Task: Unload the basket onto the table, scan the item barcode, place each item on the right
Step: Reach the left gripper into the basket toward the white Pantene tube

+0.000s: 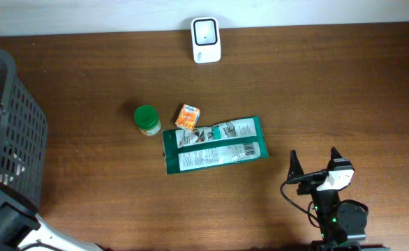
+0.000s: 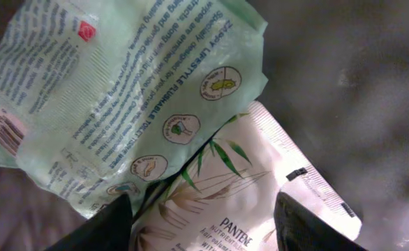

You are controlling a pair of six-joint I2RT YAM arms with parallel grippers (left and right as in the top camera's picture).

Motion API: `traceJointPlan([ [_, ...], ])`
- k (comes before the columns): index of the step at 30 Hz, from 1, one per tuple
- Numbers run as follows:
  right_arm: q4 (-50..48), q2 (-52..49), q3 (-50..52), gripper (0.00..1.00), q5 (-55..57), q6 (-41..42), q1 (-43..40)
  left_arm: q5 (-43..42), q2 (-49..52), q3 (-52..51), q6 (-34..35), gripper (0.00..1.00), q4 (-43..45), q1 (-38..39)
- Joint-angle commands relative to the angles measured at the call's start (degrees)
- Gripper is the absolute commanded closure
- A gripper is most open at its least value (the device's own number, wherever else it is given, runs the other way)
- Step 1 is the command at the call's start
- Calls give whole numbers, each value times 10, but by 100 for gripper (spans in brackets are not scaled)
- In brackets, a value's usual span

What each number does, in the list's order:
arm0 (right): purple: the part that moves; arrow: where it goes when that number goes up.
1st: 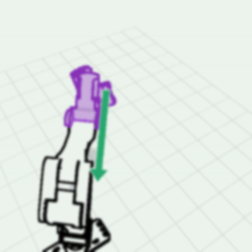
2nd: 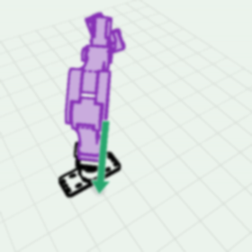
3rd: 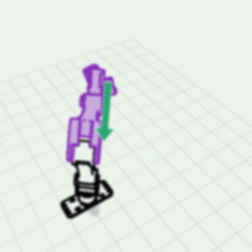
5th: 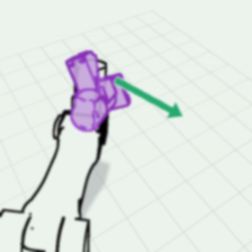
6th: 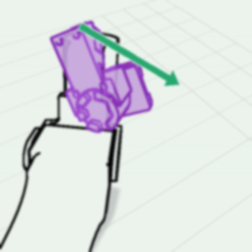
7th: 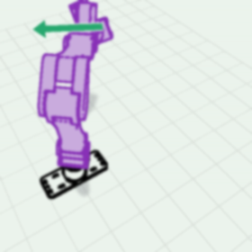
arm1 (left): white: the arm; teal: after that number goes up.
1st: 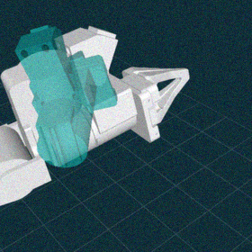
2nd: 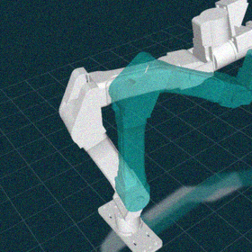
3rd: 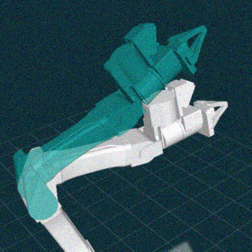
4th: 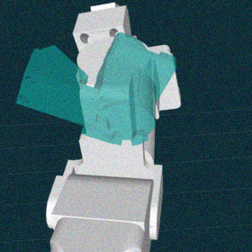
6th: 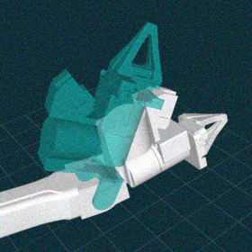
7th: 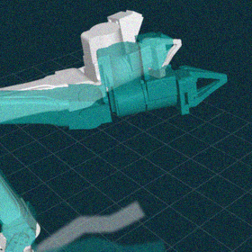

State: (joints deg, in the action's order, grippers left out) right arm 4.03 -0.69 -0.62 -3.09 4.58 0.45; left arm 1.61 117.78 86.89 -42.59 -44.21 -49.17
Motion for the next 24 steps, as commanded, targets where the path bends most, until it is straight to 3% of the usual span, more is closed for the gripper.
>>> traceJointPlan([
  [1,2,4,3,2,-1,3,-1,-22,53,-25,-1,57,-15,-5],
  [8,2,4,3,2,-1,3,-1,-53,53,-24,62,100,-15,-5],
  [12,2,4,3,2,-1,3,-1,-52,53,-23,116,100,-15,-5],
  [15,2,4,3,1,-1,3,-1,-53,53,-3,212,100,-21,-5],
  [17,2,4,3,2,-1,3,-1,-53,53,19,226,100,-44,-5],
  [18,2,4,3,2,-1,3,-1,-52,53,43,225,85,-65,-5],
  [20,2,4,3,2,-1,3,-1,-51,53,65,224,36,-86,-5],
  [21,2,4,3,2,-1,3,-1,-47,53,70,223,25,-94,-5],
  [24,2,4,3,2,-1,3,-1,-21,53,80,161,4,-145,-5],
])
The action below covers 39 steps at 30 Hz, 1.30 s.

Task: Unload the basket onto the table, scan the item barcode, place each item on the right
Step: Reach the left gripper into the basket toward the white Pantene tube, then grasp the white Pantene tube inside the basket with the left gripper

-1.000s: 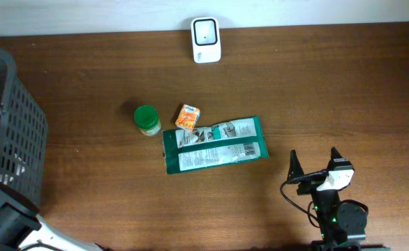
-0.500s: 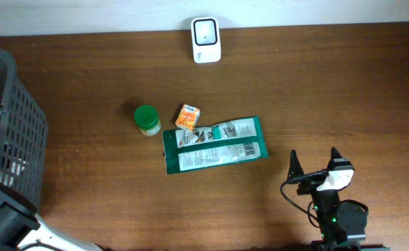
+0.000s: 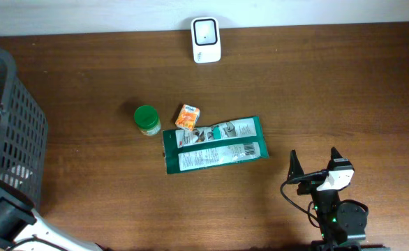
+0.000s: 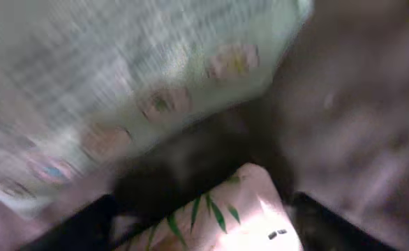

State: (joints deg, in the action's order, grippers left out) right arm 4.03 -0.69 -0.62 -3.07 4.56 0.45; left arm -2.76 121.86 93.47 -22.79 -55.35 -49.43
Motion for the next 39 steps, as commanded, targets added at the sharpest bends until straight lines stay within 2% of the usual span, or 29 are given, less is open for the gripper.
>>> traceJointPlan([
  [1,2,4,3,2,-1,3,-1,33,13,12,-53,1,-44,-3],
  [4,2,4,3,2,-1,3,-1,50,13,5,-99,0,-59,-3],
  [12,2,4,3,1,-1,3,-1,51,13,3,-103,0,-27,-3],
  [14,2,4,3,2,-1,3,-1,51,13,3,-103,14,-17,-3],
  [15,2,4,3,2,-1,3,-1,51,13,3,-103,25,-13,-3],
  [16,2,4,3,2,-1,3,-1,30,13,3,-103,48,-5,-3],
  [17,2,4,3,2,-1,3,-1,15,13,3,-103,60,-1,-3],
  [22,2,4,3,2,-1,3,-1,-46,13,3,-103,99,11,-2],
  [27,2,4,3,2,-1,3,-1,-50,12,18,-90,100,-2,-1],
  [29,2,4,3,2,-1,3,-1,-49,12,37,-59,100,-11,-1],
  [31,2,4,3,2,-1,3,-1,-45,12,76,3,100,-33,-1],
  [35,2,4,3,2,-1,3,-1,17,12,205,228,100,-132,-1],
  [39,2,4,3,2,-1,3,-1,15,10,313,334,100,-211,-1],
])
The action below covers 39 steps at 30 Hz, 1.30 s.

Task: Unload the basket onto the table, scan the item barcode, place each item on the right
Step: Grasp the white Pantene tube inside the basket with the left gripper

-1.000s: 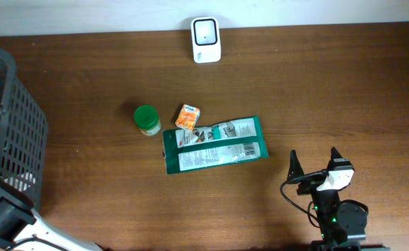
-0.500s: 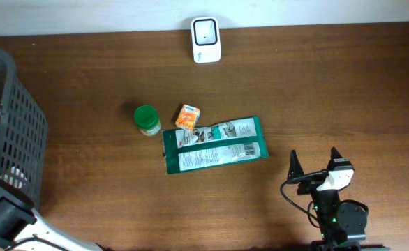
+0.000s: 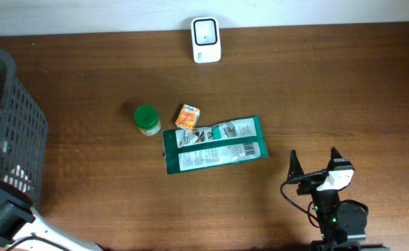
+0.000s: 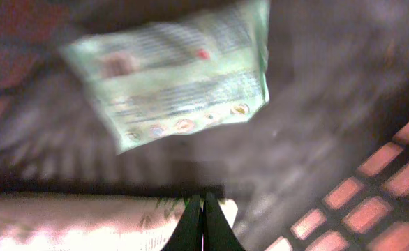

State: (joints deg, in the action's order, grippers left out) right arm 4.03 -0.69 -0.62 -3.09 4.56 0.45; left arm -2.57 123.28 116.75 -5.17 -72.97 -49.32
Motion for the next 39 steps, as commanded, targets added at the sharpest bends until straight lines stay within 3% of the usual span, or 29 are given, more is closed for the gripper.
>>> traceJointPlan([
  [1,2,4,3,2,-1,3,-1,-2,-4,96,176,100,-43,-2],
  [3,2,4,3,2,-1,3,-1,-49,-5,113,207,100,-48,-2],
  [4,2,4,3,2,-1,3,-1,-87,-5,114,231,94,-52,-2],
  [5,2,4,3,2,-1,3,-1,-118,-5,113,236,61,-64,-2],
  [6,2,4,3,2,-1,3,-1,-140,-4,112,236,43,-74,-2],
  [8,2,4,3,2,-1,3,-1,-149,-4,104,235,39,-97,-1],
  [10,2,4,3,2,-1,3,-1,-90,-4,96,249,62,-129,1],
  [13,2,4,3,2,-1,3,-1,99,-4,94,428,52,-198,3],
  [17,2,4,3,2,-1,3,-1,155,-4,94,524,50,-235,2],
  [23,2,4,3,2,-1,3,-1,212,-4,71,605,44,-236,2],
  [28,2,4,3,2,-1,3,-1,219,-4,5,611,41,-189,-1],
  [29,2,4,3,1,-1,3,-1,221,-4,-14,611,38,-172,-2],
  [30,2,4,3,1,-1,3,-1,226,-4,-28,611,13,-156,-2],
  [31,2,4,3,2,-1,3,-1,236,-4,-42,610,2,-141,-3],
  [39,2,4,3,2,-1,3,-1,260,-4,-140,610,1,-61,-7],
])
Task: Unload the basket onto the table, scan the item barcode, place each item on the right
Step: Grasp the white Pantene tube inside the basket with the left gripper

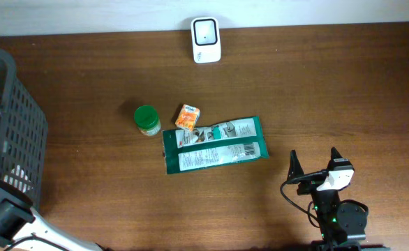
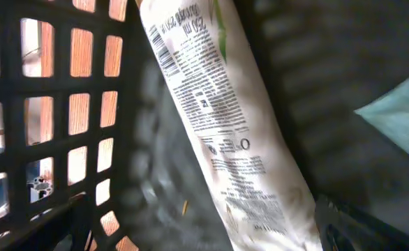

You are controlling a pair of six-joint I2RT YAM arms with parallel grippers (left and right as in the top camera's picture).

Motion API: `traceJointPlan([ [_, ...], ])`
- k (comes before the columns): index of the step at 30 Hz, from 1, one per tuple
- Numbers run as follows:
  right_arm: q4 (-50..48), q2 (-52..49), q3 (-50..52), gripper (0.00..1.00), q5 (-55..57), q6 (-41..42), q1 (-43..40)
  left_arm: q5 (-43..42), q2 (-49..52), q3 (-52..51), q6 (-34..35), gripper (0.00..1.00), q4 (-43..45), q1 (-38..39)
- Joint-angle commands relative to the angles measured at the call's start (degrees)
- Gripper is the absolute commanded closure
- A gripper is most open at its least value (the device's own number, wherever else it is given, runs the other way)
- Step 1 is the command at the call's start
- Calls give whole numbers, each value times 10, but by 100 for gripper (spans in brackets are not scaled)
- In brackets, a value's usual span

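Observation:
In the left wrist view a long white pouch (image 2: 222,132) lies slantwise on the floor of the black mesh basket (image 2: 65,104), printed side up, its barcode (image 2: 161,49) near the top end. My left gripper (image 2: 204,213) is open, and the pouch's lower end lies between its dark fingers (image 2: 351,223). A pale green wipes pack (image 2: 400,104) shows at the right edge. The white scanner (image 1: 206,40) stands at the table's far edge. My right gripper (image 1: 315,162) rests open near the front right, holding nothing.
The grey basket (image 1: 12,132) takes up the table's left end, with my left arm (image 1: 2,216) reaching into it. Mid-table lie a green-lidded jar (image 1: 147,118), a small orange box (image 1: 187,116) and a green-and-white packet (image 1: 215,144).
My left gripper was shut beside the pouch's edge with the green pack ahead. Now it is open, and the pouch lies lengthwise with its barcode side showing. The right arm has not moved.
My left gripper stood open in the basket over the white pouch, which was partly under the green wipes pack. It then stayed open in a blurred view close to both. Later it was shut at the pouch's edge. Now it is open, the pouch's printed back showing.

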State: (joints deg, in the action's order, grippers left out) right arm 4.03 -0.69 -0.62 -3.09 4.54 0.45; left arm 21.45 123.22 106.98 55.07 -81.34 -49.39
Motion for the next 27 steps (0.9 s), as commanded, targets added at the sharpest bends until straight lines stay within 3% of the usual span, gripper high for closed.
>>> traceJointPlan([
  [1,2,4,3,1,-1,4,-1,21,-3,-56,8,1,33,-7],
  [10,2,4,3,2,-1,3,-1,54,-3,-129,8,2,129,-13],
  [15,2,4,3,2,-1,4,-1,54,-3,-143,8,37,134,-13],
  [18,2,4,3,2,-1,4,-1,54,-3,-143,8,44,136,-13],
  [22,2,4,3,2,-1,3,-1,54,-3,-143,8,63,136,-13],
  [27,2,4,3,2,-1,4,-1,54,-3,-143,6,70,136,-13],
])
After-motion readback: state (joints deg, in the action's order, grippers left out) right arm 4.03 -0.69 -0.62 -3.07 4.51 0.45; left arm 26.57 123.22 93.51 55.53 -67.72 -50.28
